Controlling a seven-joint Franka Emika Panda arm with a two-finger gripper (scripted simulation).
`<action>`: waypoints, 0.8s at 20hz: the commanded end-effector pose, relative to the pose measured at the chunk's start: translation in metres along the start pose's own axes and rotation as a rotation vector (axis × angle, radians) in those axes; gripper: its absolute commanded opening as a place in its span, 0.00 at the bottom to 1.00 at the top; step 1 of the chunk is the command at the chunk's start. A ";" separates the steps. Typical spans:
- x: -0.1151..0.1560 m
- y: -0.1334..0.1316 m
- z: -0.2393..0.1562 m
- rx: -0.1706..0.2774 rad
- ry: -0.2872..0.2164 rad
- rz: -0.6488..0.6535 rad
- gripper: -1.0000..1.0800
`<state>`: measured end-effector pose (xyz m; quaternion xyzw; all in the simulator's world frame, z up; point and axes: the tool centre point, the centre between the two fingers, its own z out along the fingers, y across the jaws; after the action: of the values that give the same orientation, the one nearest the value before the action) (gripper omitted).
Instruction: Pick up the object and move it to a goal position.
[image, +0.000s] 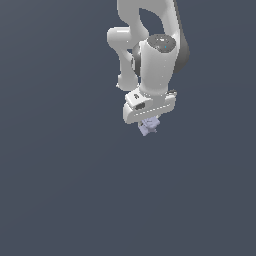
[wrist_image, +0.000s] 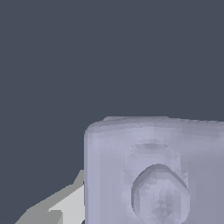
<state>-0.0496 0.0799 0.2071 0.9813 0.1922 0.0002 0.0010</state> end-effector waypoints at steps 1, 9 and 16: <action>-0.001 -0.017 -0.027 0.000 0.000 0.000 0.00; 0.000 -0.066 -0.104 0.000 -0.001 0.000 0.00; 0.002 -0.093 -0.147 0.001 0.000 0.000 0.00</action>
<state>-0.0814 0.1625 0.3463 0.9813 0.1926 0.0006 0.0006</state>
